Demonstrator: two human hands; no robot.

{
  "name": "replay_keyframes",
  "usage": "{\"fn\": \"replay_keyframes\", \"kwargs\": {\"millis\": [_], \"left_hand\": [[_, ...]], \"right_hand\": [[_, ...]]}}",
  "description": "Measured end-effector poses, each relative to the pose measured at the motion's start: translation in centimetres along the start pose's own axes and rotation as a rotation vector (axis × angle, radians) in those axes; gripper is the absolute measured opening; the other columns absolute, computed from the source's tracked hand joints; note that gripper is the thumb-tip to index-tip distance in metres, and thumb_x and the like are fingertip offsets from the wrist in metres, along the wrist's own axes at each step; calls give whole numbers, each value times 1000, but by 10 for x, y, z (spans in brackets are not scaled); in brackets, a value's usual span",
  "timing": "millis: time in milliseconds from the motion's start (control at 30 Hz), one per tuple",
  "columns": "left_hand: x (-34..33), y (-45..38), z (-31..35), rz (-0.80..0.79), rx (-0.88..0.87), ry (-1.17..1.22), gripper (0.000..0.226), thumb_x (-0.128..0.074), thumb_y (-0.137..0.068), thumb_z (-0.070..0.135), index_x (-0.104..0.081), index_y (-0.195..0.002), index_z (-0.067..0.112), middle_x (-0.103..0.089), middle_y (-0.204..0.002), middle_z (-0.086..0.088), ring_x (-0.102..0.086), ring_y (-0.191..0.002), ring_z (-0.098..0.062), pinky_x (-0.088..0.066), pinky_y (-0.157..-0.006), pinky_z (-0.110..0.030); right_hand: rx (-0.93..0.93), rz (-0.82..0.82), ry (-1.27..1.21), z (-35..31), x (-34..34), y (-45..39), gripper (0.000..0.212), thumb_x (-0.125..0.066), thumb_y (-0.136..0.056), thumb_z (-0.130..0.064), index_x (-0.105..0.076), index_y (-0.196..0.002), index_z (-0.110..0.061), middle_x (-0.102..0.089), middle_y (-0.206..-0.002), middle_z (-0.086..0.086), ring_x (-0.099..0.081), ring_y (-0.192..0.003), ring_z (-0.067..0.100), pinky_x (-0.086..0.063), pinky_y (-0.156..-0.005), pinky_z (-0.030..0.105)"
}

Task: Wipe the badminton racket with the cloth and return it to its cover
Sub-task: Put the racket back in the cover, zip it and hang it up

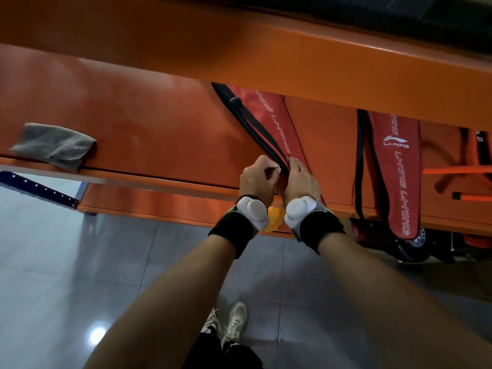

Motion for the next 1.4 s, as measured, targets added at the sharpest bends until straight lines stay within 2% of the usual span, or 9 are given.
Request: {"fn": "replay_keyframes", "kwargs": {"millis": [167,567,667,867,967,1033,1133,1267,1400], "left_hand": [[52,-29,-12,202,197,50,4,-58,-82,21,-60,-81,23,-73,-75,5,-70,-74,-17,-55,-71,-33],[188,-20,-53,452,385,-7,14,-60,-82,23,-66,-89,12,-72,-90,-7,-67,-86,-27,-53,-79,-33],[238,-12,-65,500,410,-2,17,-58,-84,22,-65,-93,10,-73,-93,-13,-69,-88,-28,-55,-82,-40],[303,9,-62,498,390,-87,17,-62,-81,25,-69,-93,15,-73,-93,-7,-66,-84,-22,-48,-73,-26],[303,15,-61,469,458,9,23,-58,-85,22,-63,-104,10,-73,-97,-16,-70,-88,-30,-56,-80,-38],[290,21,-63,428,578,279,33,-56,-91,24,-53,-117,4,-70,-106,-23,-70,-92,-35,-58,-74,-43],[237,45,-46,138,672,606,60,-57,-93,41,-42,-133,-1,-64,-119,-24,-68,-99,-35,-59,-65,-40],[140,104,-14,-306,753,633,83,-65,-75,66,-52,-130,7,-64,-121,-15,-67,-104,-30,-58,-84,-49],[74,123,12,-321,744,604,60,-72,-73,48,-65,-109,1,-69,-111,-19,-67,-100,-35,-52,-96,-51]], "right_hand": [[92,29,22,-1,8,25,76,-49,-81,6,-26,-151,-14,-38,-155,8,-45,-136,29,-40,-105,39],[338,39,89,-1,35,86,82,-58,-81,9,-27,-152,-19,-36,-156,1,-33,-144,17,-26,-115,27],[423,41,48,-4,38,106,83,-57,-77,13,-33,-151,-16,-40,-154,2,-38,-142,19,-30,-113,28],[451,2,26,-14,42,140,84,-48,-75,17,-38,-149,-21,-43,-152,1,-45,-137,24,-43,-105,41],[393,18,8,-25,41,156,82,-48,-78,13,-36,-149,-26,-41,-154,-4,-45,-137,22,-44,-101,40],[328,8,-5,-32,37,168,85,-47,-78,13,-33,-150,-29,-38,-155,-6,-43,-138,21,-42,-103,41],[269,59,-18,-49,36,182,88,-49,-75,15,-33,-151,-26,-39,-155,-3,-43,-138,21,-43,-106,38],[218,186,-48,-69,40,196,76,-50,-77,15,-42,-146,-16,-48,-148,7,-49,-133,27,-45,-105,38],[186,245,-28,-70,47,207,65,-49,-82,11,-47,-143,-11,-51,-144,11,-52,-130,29,-42,-105,36]]}}
Point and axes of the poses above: each hand's wrist, its own y-axis away from the middle knuckle, its own x-axis out of the back of the hand, z = x × y, the point moved 7 cm from there along -y, towards the middle knuckle
